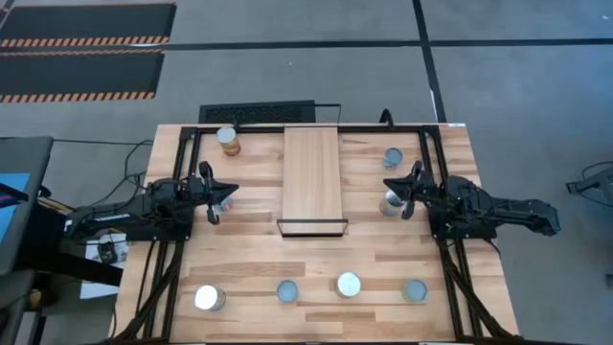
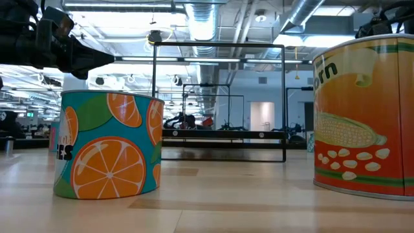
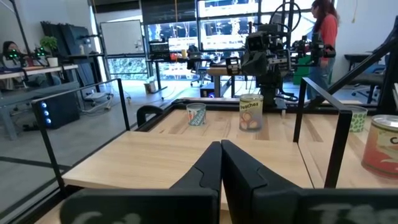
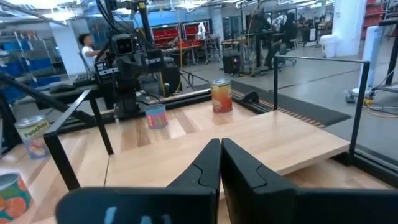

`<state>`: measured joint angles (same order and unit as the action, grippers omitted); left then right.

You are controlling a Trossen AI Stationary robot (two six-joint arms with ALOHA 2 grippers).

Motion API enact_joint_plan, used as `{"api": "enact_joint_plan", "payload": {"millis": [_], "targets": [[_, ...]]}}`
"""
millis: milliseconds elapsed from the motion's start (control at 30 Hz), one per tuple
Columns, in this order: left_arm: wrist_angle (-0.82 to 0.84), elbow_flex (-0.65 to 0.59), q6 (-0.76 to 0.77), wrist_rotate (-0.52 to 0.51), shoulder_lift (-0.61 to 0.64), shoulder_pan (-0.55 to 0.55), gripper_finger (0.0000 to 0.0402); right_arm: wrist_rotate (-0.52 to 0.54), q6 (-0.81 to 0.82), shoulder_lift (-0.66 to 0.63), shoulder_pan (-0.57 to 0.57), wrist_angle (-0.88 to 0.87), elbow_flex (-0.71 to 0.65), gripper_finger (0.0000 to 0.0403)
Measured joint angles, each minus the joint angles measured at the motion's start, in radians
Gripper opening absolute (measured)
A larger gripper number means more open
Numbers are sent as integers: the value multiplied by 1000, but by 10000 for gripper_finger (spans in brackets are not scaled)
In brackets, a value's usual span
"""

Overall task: Pick and place cans onto a shelf
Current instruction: Put the top large canned peaches on the shelf

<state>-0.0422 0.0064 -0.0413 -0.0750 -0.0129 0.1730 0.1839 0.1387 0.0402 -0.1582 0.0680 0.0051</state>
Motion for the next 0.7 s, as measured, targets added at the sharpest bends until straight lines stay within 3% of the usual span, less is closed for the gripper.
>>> {"api": "enact_joint_plan", "payload": {"millis": [167, 333, 700], "targets": [[0, 0, -3, 0, 0, 0, 0, 1, 17, 0, -1, 91, 3, 38], [0, 0, -4, 0, 0, 0, 0, -3, -20, 18, 31, 22, 71, 10], [0, 0, -3, 0, 0, 0, 0, 221, 38, 384, 181, -245, 338, 5]]}}
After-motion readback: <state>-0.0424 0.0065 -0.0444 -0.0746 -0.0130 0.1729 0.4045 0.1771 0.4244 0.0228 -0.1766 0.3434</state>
